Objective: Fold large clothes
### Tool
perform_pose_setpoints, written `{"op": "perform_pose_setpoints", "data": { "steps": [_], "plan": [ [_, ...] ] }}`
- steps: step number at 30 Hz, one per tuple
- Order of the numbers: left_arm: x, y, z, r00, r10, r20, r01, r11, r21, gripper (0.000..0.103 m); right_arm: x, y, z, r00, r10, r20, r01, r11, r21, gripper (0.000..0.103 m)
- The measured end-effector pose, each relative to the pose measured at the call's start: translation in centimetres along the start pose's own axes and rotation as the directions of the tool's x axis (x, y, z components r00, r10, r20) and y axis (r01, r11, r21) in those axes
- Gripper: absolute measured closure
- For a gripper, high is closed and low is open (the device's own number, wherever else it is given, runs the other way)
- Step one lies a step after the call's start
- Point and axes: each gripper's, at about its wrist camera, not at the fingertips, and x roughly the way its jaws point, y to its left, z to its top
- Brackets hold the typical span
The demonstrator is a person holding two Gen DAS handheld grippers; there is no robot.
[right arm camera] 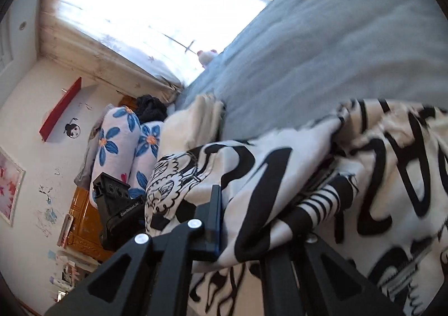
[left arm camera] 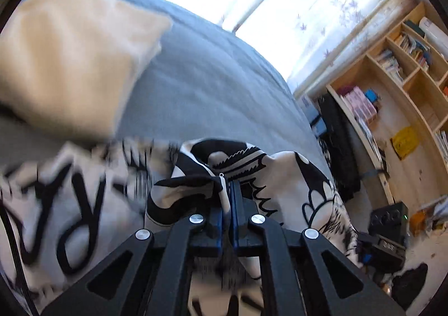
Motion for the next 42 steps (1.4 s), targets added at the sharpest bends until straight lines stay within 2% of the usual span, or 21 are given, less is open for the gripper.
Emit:
{"op": "perform_pose_setpoints", "data": {
  "steps": [3,7,9,10,11,12,14,16,19,22,24,25,26,27,28,32,35,38,40,41,42],
  "plan": [
    [-0.5,0.0,-3.4,0.998,-0.019,-0.067,0.02,1.0,0.023,0.101,-0.7,-2.0,-3.0,0.996,-0.056,-0.073,0.056,0.998,0.001,0.097],
    [0.5,0.0,-7.9,0.982,0.026,-0.187,-0.01,0.996,0.09,0.101,-1.2,-5.0,-6.1,0.981,-0.115,-0.158,0.125,0.99,0.057,0.093],
    [0.9,0.4,-8.9,0.973,0.007,-0.229,0.009,0.998,0.066,0.101,-1.5,-5.5,-7.3,0.98,-0.082,-0.182,0.101,0.99,0.098,0.073],
    [1.0,0.7,-9.1,0.971,-0.013,-0.239,0.023,0.999,0.038,0.101,-1.8,-5.3,-8.0,0.984,-0.053,-0.168,0.073,0.99,0.118,0.046],
    [0.8,1.1,-9.2,0.97,-0.029,-0.241,0.034,0.999,0.017,0.101,-2.2,-5.1,-8.5,0.989,-0.034,-0.143,0.053,0.991,0.126,0.035],
    [0.8,1.4,-9.3,0.971,-0.043,-0.237,0.045,0.999,0.001,0.101,-2.3,-4.5,-9.0,0.993,-0.019,-0.116,0.033,0.992,0.123,0.035],
    [0.9,1.9,-9.3,0.969,-0.058,-0.238,0.054,0.998,-0.022,0.099,-1.8,-3.6,-9.8,0.993,0.009,-0.118,0.003,0.994,0.106,0.035],
    [1.4,2.3,-9.4,0.966,-0.08,-0.245,0.07,0.996,-0.05,0.097,-0.6,-3.0,-10.4,0.991,0.012,-0.136,0.002,0.995,0.103,0.034],
    [2.1,3.3,-9.3,0.964,-0.127,-0.233,0.106,0.989,-0.103,0.09,0.5,-2.6,-10.7,0.993,0.008,-0.118,0.005,0.994,0.105,0.032],
    [1.9,5.2,-9.3,0.959,-0.203,-0.198,0.168,0.969,-0.182,0.086,1.5,-1.6,-10.3,0.995,0.023,-0.098,-0.011,0.993,0.117,0.032],
    [1.8,6.4,-9.6,0.955,-0.235,-0.182,0.195,0.957,-0.216,0.075,2.1,-0.8,-10.2,0.995,0.011,-0.099,-0.002,0.996,0.086,0.033],
    [1.9,6.8,-9.4,0.95,-0.259,-0.174,0.215,0.948,-0.237,0.072,2.4,-0.2,-10.2,0.994,-0.017,-0.108,0.023,0.998,0.055,0.044],
    [1.5,7.8,-9.7,0.946,-0.276,-0.17,0.23,0.94,-0.25,0.066,2.5,0.0,-10.3,0.993,-0.024,-0.119,0.028,0.999,0.034,0.071],
    [1.5,8.3,-9.5,0.943,-0.29,-0.162,0.241,0.933,-0.268,0.059,2.7,0.2,-10.3,0.989,0.0,-0.145,0.005,0.999,0.032,0.082],
    [1.3,9.3,-9.5,0.941,-0.3,-0.156,0.248,0.926,-0.285,0.056,2.4,0.0,-10.3,0.988,0.013,-0.151,-0.007,0.999,0.041,0.085],
    [2.2,10.9,-8.3,0.926,-0.346,-0.155,0.277,0.896,-0.346,0.048,0.8,-0.6,-10.6,0.986,0.027,-0.165,-0.022,0.999,0.037,0.088],
    [3.2,11.1,-7.3,0.927,-0.346,-0.148,0.276,0.893,-0.357,0.047,-0.2,-1.8,-11.1,0.983,-0.01,-0.184,0.014,1.0,0.024,0.088],
    [3.3,11.4,-6.2,0.937,-0.325,-0.13,0.262,0.896,-0.358,0.048,-0.2,-2.7,-11.8,0.977,-0.031,-0.212,0.037,0.999,0.025,0.089],
    [3.0,11.1,-5.3,0.95,-0.292,-0.111,0.24,0.911,-0.335,0.048,-0.1,-2.6,-12.1,0.975,-0.042,-0.218,0.046,0.999,0.011,0.089],
    [2.5,10.6,-4.9,0.961,-0.259,-0.099,0.22,0.929,-0.297,0.05,0.0,-2.5,-12.2,0.974,-0.045,-0.221,0.047,0.999,0.003,0.089],
    [2.2,9.9,-4.3,0.968,-0.235,-0.088,0.205,0.944,-0.259,0.061,0.2,-2.3,-12.2,0.974,-0.04,-0.224,0.041,0.999,0.0,0.089]
  ]
}}
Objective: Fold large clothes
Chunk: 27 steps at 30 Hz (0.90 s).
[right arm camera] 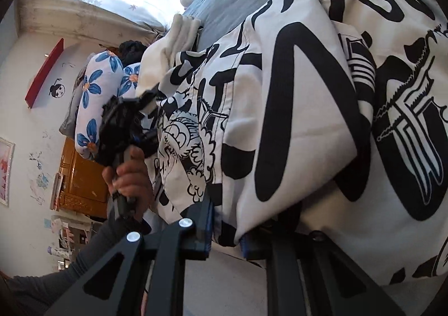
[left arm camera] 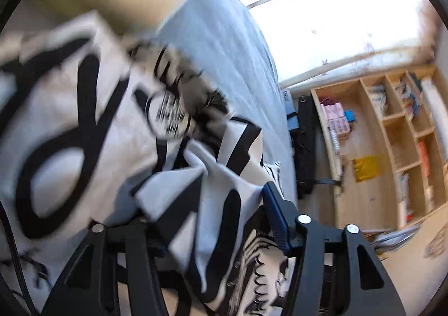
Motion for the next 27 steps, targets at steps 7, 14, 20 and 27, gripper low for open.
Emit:
{"op": "perform_pose_setpoints", "data": {
  "steps": [7,14,20,27],
  "plan": [
    [0.2,-2.2,-0.6,0.948,0.315,0.042,-0.316,0.922,0.224,0.082,0.8,0.4,-0.4,1.0,-0.027,-0.01,0.027,1.0,-0.016,0.088],
    [-1.4,-1.5,-1.7,0.916,0.4,-0.015,-0.39,0.901,0.189,0.075,-2.4,1.6,-0.4,0.992,-0.121,0.027,0.122,0.991,-0.054,0.043],
    [-4.7,-3.1,-2.5,0.922,0.386,0.005,-0.382,0.91,0.16,0.069,-7.1,-1.6,1.5,0.978,-0.172,0.12,0.167,0.984,0.057,0.04],
    [-3.1,-8.8,-3.3,0.944,0.33,0.003,-0.32,0.915,0.245,0.064,-5.8,-4.5,5.8,0.984,-0.123,0.126,0.103,0.983,0.153,0.04]
  ]
}}
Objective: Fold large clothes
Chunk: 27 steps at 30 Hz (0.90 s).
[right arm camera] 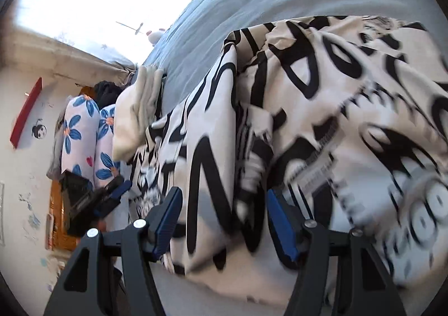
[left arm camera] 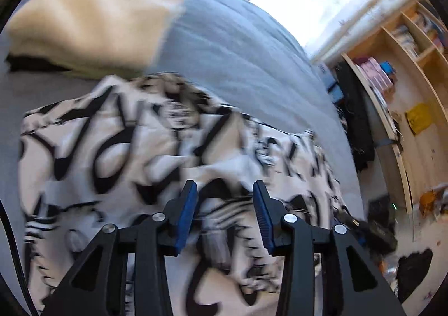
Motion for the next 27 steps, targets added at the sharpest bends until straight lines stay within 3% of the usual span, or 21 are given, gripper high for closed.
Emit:
{"op": "perform_pose_setpoints", "data": {
  "steps": [3,6,7,8,11,13,15,17,21,25,27],
  "plan": [
    [1.8,-3.3,-0.1,1.0,-0.012,-0.019,0.013,0.997,0.072,0.064,2.1,-0.2,1.3,1.0,-0.009,-0.02,0.01,1.0,0.014,0.04],
    [3.5,-5.2,-0.3,0.999,0.031,-0.033,-0.027,0.993,0.118,0.064,3.2,0.4,2.0,1.0,-0.03,0.002,0.03,1.0,0.0,0.041],
    [4.4,-5.6,-0.4,0.997,0.07,-0.04,-0.064,0.989,0.132,0.064,3.3,0.9,2.1,0.997,-0.074,0.017,0.075,0.997,-0.035,0.055],
    [4.7,-5.8,-0.6,0.993,0.104,-0.047,-0.096,0.985,0.146,0.064,3.3,1.6,2.1,0.991,-0.129,0.03,0.131,0.988,-0.087,0.075],
    [6.7,-5.8,-1.8,0.961,0.262,-0.084,-0.239,0.946,0.219,0.065,2.3,3.1,1.4,0.98,-0.181,0.084,0.193,0.966,-0.174,0.084],
    [7.8,-5.4,-3.1,0.938,0.329,-0.107,-0.292,0.919,0.266,0.067,2.5,3.1,0.5,0.967,-0.238,0.089,0.252,0.947,-0.2,0.084],
    [7.9,-5.3,-4.2,0.934,0.35,-0.076,-0.311,0.898,0.31,0.067,3.5,2.2,-0.3,0.952,-0.297,0.072,0.305,0.929,-0.208,0.084],
    [7.5,-5.6,-4.9,0.929,0.367,-0.054,-0.33,0.883,0.333,0.067,3.6,1.9,-0.8,0.95,-0.299,0.094,0.312,0.925,-0.217,0.081],
    [5.1,-5.4,-5.6,0.918,0.395,-0.035,-0.365,0.876,0.314,0.066,1.9,2.8,-0.9,0.924,-0.363,0.12,0.38,0.906,-0.187,0.064],
    [1.4,-6.5,-6.8,0.901,0.429,0.068,-0.428,0.848,0.313,0.065,-0.5,5.9,-2.3,0.863,-0.429,0.267,0.493,0.83,-0.26,0.062],
    [0.2,-7.4,-7.1,0.902,0.412,0.125,-0.431,0.85,0.303,0.065,-1.1,7.8,-3.2,0.859,-0.397,0.323,0.492,0.815,-0.305,0.062]
  ]
}}
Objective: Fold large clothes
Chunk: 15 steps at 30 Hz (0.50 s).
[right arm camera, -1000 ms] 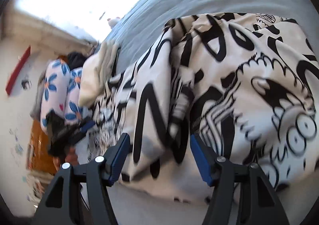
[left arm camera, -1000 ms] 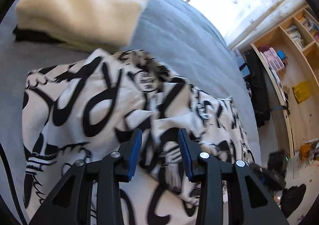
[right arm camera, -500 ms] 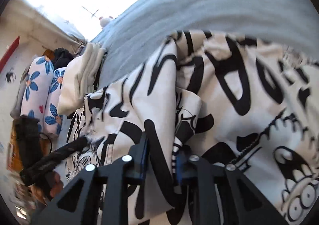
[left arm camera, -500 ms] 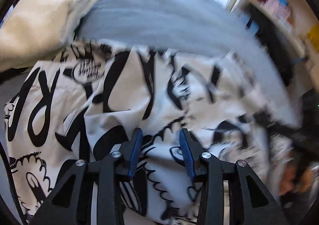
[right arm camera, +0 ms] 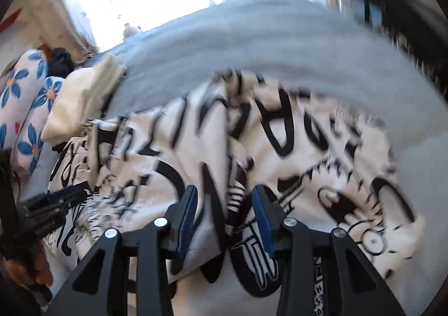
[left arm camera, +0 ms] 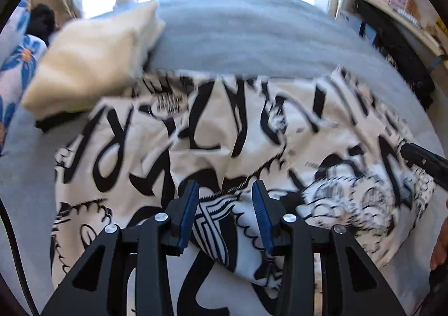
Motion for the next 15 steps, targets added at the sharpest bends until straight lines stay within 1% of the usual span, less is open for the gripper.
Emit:
{"op": "perform_pose_setpoints", "data": {
  "steps": [2,4,5,7,8,9,11,12,14,15],
  "plan": [
    [-0.7,-0.6,0.2,0.999,-0.028,0.045,0.028,1.0,-0.006,0.065,-0.8,1.7,0.0,0.999,0.033,0.041,-0.032,0.999,-0.035,0.062],
    [-1.2,-1.4,-0.2,0.997,-0.044,0.066,0.046,0.999,-0.019,0.065,-0.4,3.8,-0.1,0.998,0.051,0.048,-0.048,0.997,-0.068,0.062],
    [-1.1,-1.9,-0.4,0.996,-0.064,0.058,0.066,0.997,-0.033,0.065,0.1,4.7,-0.2,0.997,0.061,0.05,-0.056,0.995,-0.086,0.062],
    [0.2,-3.1,-0.6,0.993,-0.118,0.011,0.119,0.991,-0.066,0.065,1.3,6.6,-0.5,0.997,0.064,0.045,-0.058,0.991,-0.118,0.062],
    [0.5,-3.3,-0.9,0.991,-0.134,-0.011,0.133,0.988,-0.079,0.065,1.9,7.1,-0.8,0.997,0.064,0.031,-0.06,0.989,-0.135,0.062],
    [1.1,-3.4,-1.5,0.99,-0.137,-0.039,0.133,0.987,-0.092,0.065,3.0,7.7,-1.3,0.999,0.052,0.0,-0.052,0.986,-0.156,0.062],
    [2.2,-3.4,-2.2,0.991,-0.114,-0.065,0.107,0.99,-0.094,0.063,4.5,7.8,-2.4,0.998,0.002,-0.059,-0.012,0.984,-0.177,0.062],
    [2.5,-3.3,-2.8,0.994,-0.088,-0.072,0.082,0.993,-0.086,0.062,5.2,7.5,-2.9,0.997,-0.014,-0.082,-0.001,0.983,-0.182,0.062],
    [2.7,-2.9,-3.6,0.997,-0.026,-0.068,0.021,0.997,-0.079,0.062,5.2,6.4,-3.8,0.997,-0.009,-0.073,-0.004,0.987,-0.164,0.061],
    [2.6,-2.5,-3.9,0.998,-0.009,-0.058,0.004,0.997,-0.078,0.062,5.0,6.0,-4.0,0.998,0.0,-0.068,-0.011,0.989,-0.15,0.06]
  ]
}}
